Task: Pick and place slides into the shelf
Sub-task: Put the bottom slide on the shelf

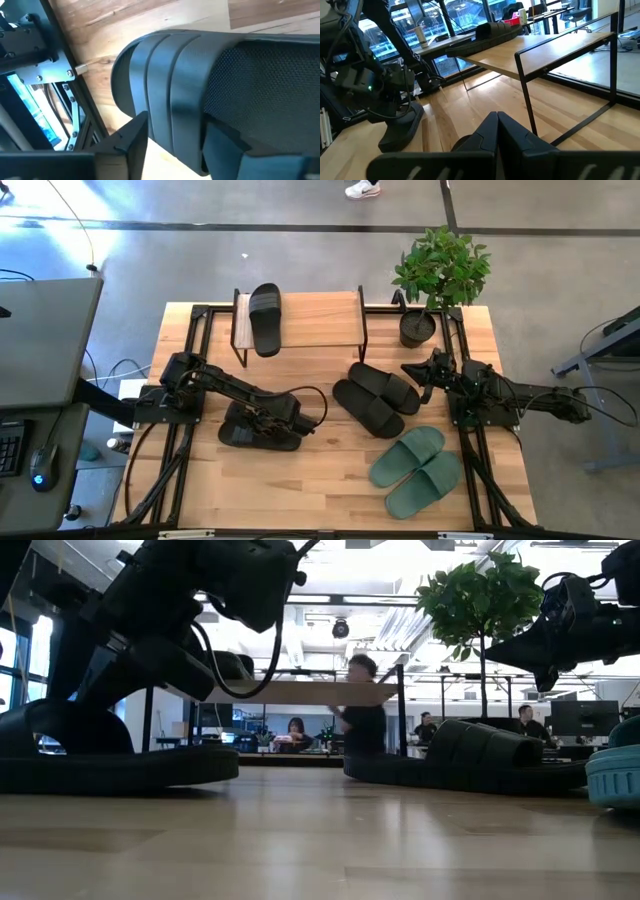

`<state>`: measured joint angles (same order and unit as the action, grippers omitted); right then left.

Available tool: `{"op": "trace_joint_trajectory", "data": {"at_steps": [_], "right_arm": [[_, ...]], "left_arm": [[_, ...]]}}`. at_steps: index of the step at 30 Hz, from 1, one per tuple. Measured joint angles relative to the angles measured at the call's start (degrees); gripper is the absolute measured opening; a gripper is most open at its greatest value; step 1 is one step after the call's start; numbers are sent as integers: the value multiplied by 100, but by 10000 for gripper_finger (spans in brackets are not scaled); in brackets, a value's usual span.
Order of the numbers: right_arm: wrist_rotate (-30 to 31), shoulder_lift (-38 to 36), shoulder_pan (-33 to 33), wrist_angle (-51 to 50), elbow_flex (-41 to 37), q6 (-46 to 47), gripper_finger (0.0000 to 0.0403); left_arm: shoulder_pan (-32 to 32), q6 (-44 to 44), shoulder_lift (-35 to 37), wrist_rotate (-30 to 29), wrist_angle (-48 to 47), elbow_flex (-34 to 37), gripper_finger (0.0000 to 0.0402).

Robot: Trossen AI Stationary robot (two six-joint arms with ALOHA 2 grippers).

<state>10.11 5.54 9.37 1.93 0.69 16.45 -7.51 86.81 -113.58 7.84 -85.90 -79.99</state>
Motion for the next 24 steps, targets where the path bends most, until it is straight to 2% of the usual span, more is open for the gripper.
{"op": "trace_joint_trajectory", "data": {"at_steps": [11, 19, 24], "right_arm": [[0, 0, -2, 0, 0, 0, 0], [0, 0, -1, 0, 1, 0, 0], [2, 0, -1, 0, 1, 0, 0]], "left_arm": [[0, -93, 0, -22, 15, 0, 11], [-4, -278, 0, -75, 8, -32, 5], [-48, -717, 0, -150, -126, -398, 4]]}}
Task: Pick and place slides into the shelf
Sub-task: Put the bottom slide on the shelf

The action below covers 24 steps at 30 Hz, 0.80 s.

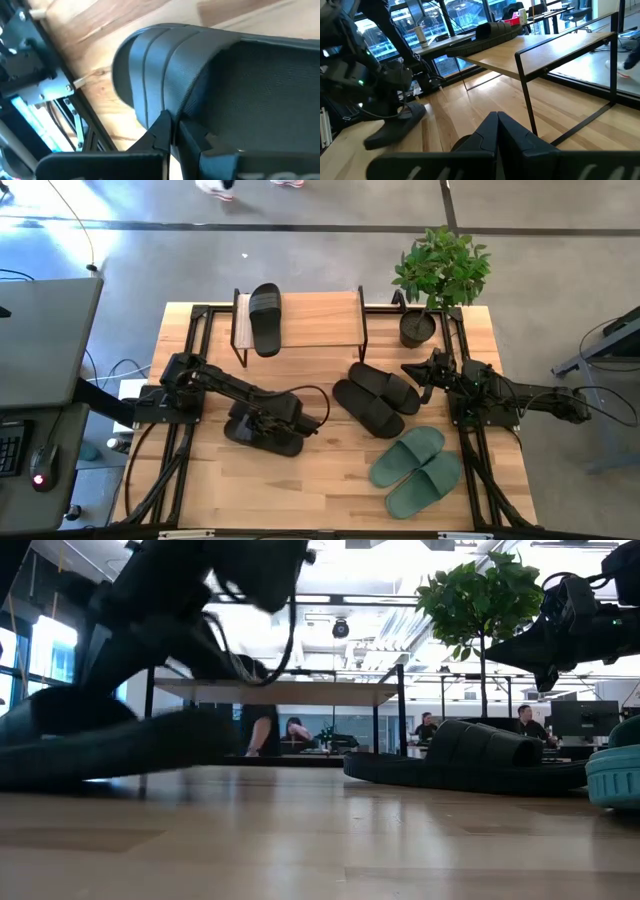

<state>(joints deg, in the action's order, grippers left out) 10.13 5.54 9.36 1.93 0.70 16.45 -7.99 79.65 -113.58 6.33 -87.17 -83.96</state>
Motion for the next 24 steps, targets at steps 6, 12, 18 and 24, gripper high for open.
{"op": "trace_joint_trajectory", "data": {"at_steps": [6, 12, 18, 24], "right_arm": [[0, 0, -1, 0, 0, 0, 0], [0, 0, -1, 0, -1, 0, 0], [-4, 2, 0, 0, 0, 0, 0], [-9, 2, -1, 0, -1, 0, 0]], "left_arm": [[-182, -564, 0, -182, -268, -1025, 2], [-542, -1592, 0, -854, -228, -2552, 2], [-886, -2556, 0, -1740, 388, -4089, 1], [-1043, -3820, 119, -3350, 1873, -5033, 0]]}}
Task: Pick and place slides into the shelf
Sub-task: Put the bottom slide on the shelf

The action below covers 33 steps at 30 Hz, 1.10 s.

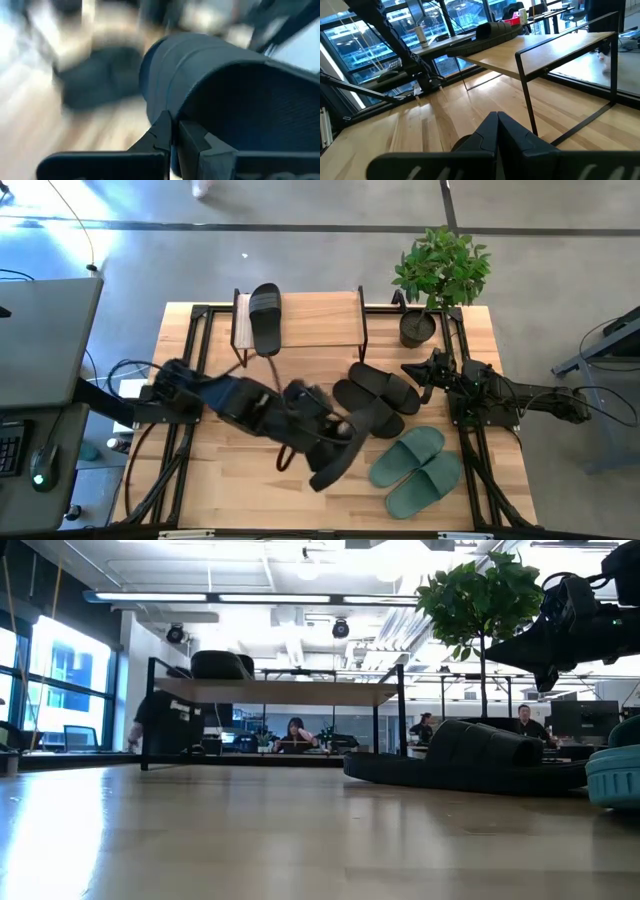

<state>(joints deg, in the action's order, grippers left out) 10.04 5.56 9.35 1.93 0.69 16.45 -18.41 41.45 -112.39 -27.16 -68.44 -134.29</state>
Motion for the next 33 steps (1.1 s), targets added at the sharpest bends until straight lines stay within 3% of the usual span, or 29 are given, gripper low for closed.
{"op": "trace_joint_trajectory", "data": {"at_steps": [4, 7, 12, 16, 20, 25, 29, 33], "right_arm": [[-7, 6, 2, 0, 0, 0, 0], [-38, 24, 2, -2, 0, 2, 0], [-61, 68, -1, -4, 0, 2, 0], [-59, 68, 2, -4, 1, 2, 0], [-59, 68, -1, -4, 1, 21, 0], [-57, 68, -1, -4, 0, 177, 0], [-57, 68, -1, -4, 0, 302, 0], [-57, 68, -1, -4, 0, 304, 0]], "left_arm": [[2, -1507, 284, -841, 1240, 32, 0], [39, -2568, 337, -1875, 1602, -79, 0], [320, -4208, 385, -3944, 1731, -64, 0], [824, -5172, 414, -4924, 1742, -75, 0], [1524, -6401, 402, -4863, 1726, -24, 0], [2458, -6932, 380, -4355, 1132, -5, 0], [3105, -6528, 375, -3664, 396, -3, 0], [3566, -5738, 256, -3419, -200, -5, 0]]}}
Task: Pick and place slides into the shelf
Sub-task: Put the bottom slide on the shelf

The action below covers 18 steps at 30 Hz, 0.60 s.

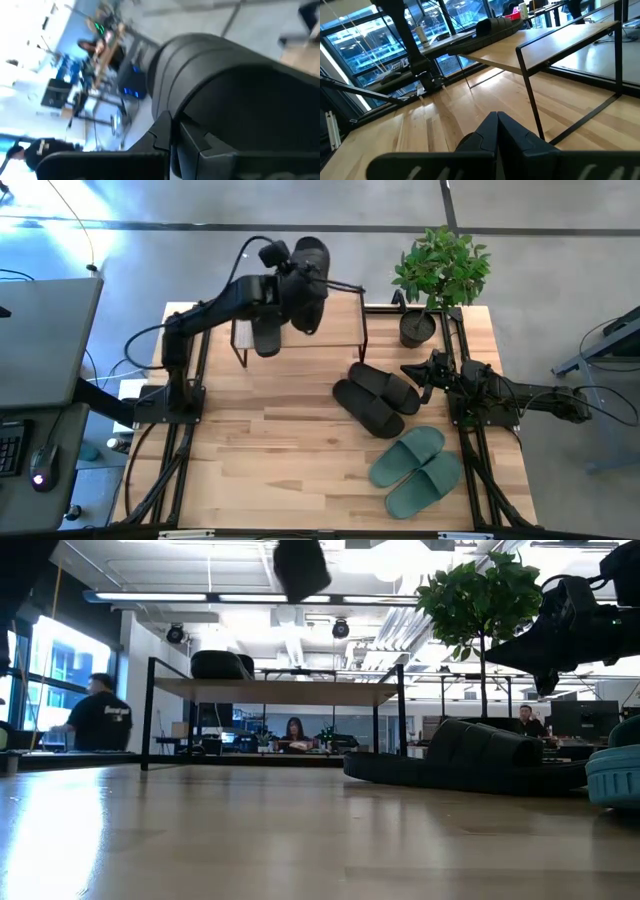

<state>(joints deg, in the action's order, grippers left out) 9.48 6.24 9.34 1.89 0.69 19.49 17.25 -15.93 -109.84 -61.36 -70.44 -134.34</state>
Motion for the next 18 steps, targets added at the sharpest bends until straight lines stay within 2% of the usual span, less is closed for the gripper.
{"op": "trace_joint_trajectory", "data": {"at_steps": [10, 18], "right_arm": [[122, 39, 2, 7, 2, -32, 0], [151, 101, 2, 9, 0, -42, 0]], "left_arm": [[543, 175, -706, 115, -613, 410, 0], [567, 203, -1056, 93, -612, 942, 0]]}}
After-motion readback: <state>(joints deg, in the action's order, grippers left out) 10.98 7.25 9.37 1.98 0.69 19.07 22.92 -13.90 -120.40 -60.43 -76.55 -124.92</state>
